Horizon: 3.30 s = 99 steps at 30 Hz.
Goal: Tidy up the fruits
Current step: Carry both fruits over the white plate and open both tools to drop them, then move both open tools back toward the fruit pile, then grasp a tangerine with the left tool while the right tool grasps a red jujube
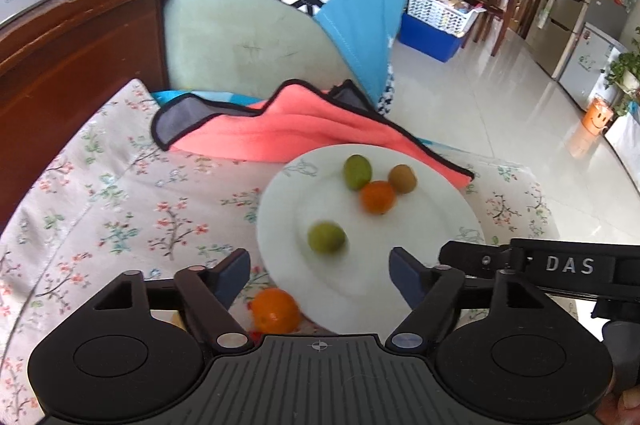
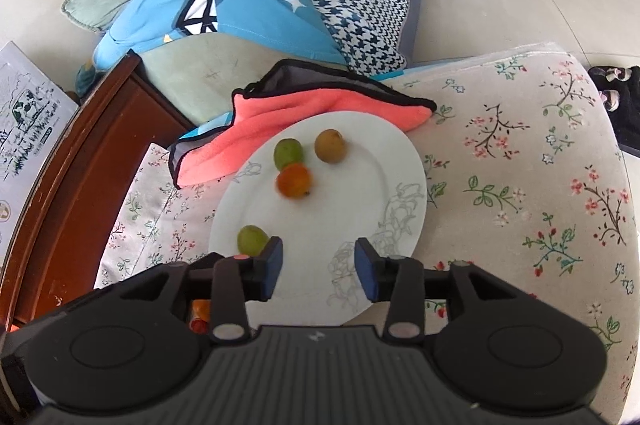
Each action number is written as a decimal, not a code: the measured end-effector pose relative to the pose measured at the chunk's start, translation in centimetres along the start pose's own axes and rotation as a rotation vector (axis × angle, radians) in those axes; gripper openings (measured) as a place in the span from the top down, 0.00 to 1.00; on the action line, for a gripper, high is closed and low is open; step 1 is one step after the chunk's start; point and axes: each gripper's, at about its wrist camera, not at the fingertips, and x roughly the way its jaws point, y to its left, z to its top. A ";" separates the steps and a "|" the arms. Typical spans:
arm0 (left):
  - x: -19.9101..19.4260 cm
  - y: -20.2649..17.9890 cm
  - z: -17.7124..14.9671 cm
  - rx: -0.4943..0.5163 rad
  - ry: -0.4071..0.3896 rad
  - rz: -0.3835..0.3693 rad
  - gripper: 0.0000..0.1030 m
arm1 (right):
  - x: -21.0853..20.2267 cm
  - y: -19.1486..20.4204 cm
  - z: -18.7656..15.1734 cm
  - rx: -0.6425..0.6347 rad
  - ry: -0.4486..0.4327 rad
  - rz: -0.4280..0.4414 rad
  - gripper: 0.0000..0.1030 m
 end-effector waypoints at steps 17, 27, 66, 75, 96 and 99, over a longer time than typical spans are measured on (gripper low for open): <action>-2.5 3.7 0.5 -0.123 -0.012 0.027 0.08 | -0.9 2.7 -0.9 -0.182 -0.045 -0.013 0.29; -4.1 6.0 -0.1 -0.111 0.004 0.012 0.08 | -0.7 3.1 -2.0 -0.178 -0.008 0.041 0.17; -6.0 7.3 -9.5 0.423 0.148 -0.110 0.10 | 0.8 8.8 -10.2 -0.717 0.216 0.214 0.46; -5.6 6.5 -10.2 0.517 0.109 -0.120 0.20 | 1.5 9.7 -10.7 -0.749 0.213 0.218 0.58; -4.3 7.7 -9.6 0.410 0.147 -0.148 0.72 | 2.5 10.5 -11.6 -0.814 0.229 0.203 0.78; -4.4 7.7 -9.5 0.402 0.153 -0.148 0.72 | 2.4 10.5 -11.4 -0.812 0.221 0.200 0.78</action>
